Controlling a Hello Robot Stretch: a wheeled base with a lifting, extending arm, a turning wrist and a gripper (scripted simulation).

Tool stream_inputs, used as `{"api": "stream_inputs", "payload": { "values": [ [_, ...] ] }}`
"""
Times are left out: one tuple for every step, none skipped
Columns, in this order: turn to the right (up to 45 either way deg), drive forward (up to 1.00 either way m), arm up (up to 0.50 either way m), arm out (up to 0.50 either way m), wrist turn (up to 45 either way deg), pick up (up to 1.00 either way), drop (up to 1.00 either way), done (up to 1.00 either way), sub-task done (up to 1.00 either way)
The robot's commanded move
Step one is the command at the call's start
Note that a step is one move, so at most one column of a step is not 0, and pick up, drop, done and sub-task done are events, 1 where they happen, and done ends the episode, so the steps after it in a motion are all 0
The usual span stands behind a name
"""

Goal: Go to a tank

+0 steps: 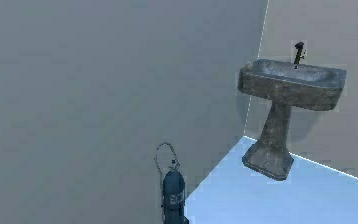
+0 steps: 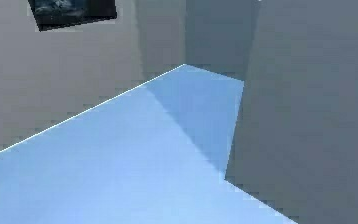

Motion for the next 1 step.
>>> {"api": "stream_inputs", "payload": {
  "values": [
    [0.0, 0.00, 0.00, 0.00, 0.0, 0.00, 0.00, 1.00, 0.00]
  ]
}}
